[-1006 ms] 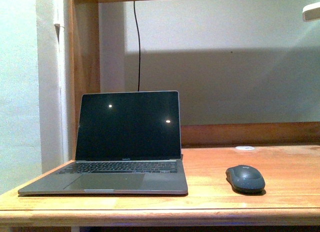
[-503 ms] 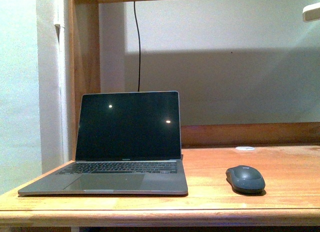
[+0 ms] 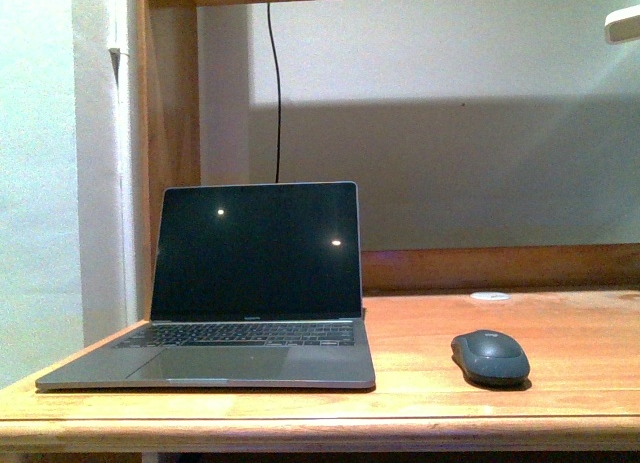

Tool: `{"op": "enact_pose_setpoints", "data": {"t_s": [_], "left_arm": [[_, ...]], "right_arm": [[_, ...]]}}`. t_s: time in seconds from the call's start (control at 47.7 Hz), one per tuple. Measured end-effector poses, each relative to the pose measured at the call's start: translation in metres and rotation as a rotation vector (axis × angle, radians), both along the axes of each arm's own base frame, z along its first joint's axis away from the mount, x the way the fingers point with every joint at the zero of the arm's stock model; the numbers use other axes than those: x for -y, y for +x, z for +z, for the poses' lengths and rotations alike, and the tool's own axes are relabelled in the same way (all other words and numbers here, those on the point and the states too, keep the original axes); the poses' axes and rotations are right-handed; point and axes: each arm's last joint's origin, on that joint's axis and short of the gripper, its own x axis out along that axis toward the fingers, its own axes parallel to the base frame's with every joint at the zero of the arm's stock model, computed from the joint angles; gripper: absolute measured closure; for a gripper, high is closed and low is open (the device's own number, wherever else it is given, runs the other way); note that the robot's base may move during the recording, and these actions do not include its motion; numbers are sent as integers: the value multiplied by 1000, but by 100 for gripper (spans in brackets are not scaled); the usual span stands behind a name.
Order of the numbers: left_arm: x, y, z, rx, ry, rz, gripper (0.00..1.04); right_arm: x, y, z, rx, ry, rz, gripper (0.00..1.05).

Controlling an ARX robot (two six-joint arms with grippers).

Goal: Place mouse

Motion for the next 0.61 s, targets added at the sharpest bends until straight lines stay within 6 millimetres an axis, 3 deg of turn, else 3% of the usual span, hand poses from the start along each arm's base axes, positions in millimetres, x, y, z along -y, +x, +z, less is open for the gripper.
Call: {"op": "enact_pose_setpoints", "data": {"t_s": [0.042, 0.419, 0.461, 0.608], "left_arm": [[0, 0, 0, 0, 0, 0, 8], [0, 0, 0, 0, 0, 0, 8], [0, 0, 0, 0, 0, 0, 8], [0, 0, 0, 0, 0, 0, 8]], "right_arm": [[0, 0, 0, 0, 0, 0, 89], [0, 0, 0, 0, 0, 0, 10], [0, 0, 0, 0, 0, 1, 6], [0, 0, 0, 0, 0, 0, 7]]}}
